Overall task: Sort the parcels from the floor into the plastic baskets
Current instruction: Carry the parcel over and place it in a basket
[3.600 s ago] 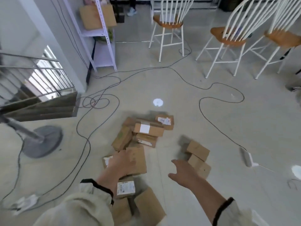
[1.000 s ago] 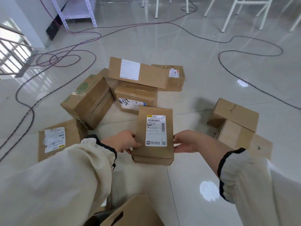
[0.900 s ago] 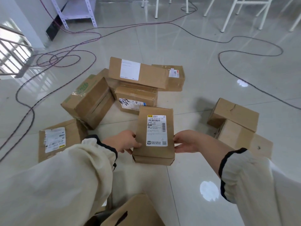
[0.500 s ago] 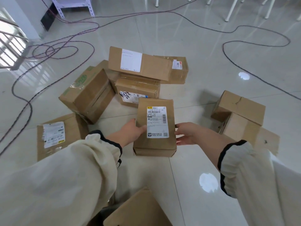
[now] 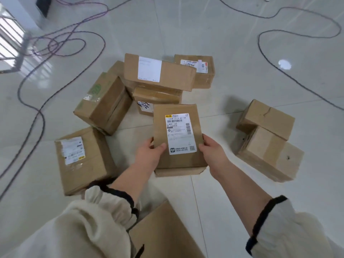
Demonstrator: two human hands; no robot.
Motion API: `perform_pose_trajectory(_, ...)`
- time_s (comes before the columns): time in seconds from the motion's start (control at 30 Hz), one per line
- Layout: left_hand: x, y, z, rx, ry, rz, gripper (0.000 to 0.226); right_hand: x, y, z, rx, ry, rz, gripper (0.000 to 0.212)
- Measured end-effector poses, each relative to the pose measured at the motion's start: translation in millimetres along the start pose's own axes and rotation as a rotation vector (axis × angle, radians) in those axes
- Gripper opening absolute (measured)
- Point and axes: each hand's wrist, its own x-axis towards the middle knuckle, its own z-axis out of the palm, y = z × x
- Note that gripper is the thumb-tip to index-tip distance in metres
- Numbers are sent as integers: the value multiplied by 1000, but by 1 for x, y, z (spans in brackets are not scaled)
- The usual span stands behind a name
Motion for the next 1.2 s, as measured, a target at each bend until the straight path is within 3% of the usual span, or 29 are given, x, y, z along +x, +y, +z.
perform_pose_trajectory(0.17,-120,95,-50,-160,-13,109,46,-110,-111,-19,-7,-97,-139,58)
perform_pose_trajectory(0.3,-236,198,-86,-151,-112,207,44,-225,-233,-60,-47,-124,-209,54)
perform_pose_trajectory(0.47,-373,330,-136,-109,-196,252,54,-372,-384,-101,-138,-144,-230,55)
perform_pose_trajectory(0.63,-490,427,-178,23,-192,395,67,-499,-485,-127,-114,-174,-334,58)
perform_pose_trajectory(0.87,-592,477,-204,73,-161,687,59,-623,-511,-167,11,-129,-500,69)
perform_pose_trajectory(1.2,-630,482,-202,19,-221,712,54,-670,-510,-180,20,-204,-449,69)
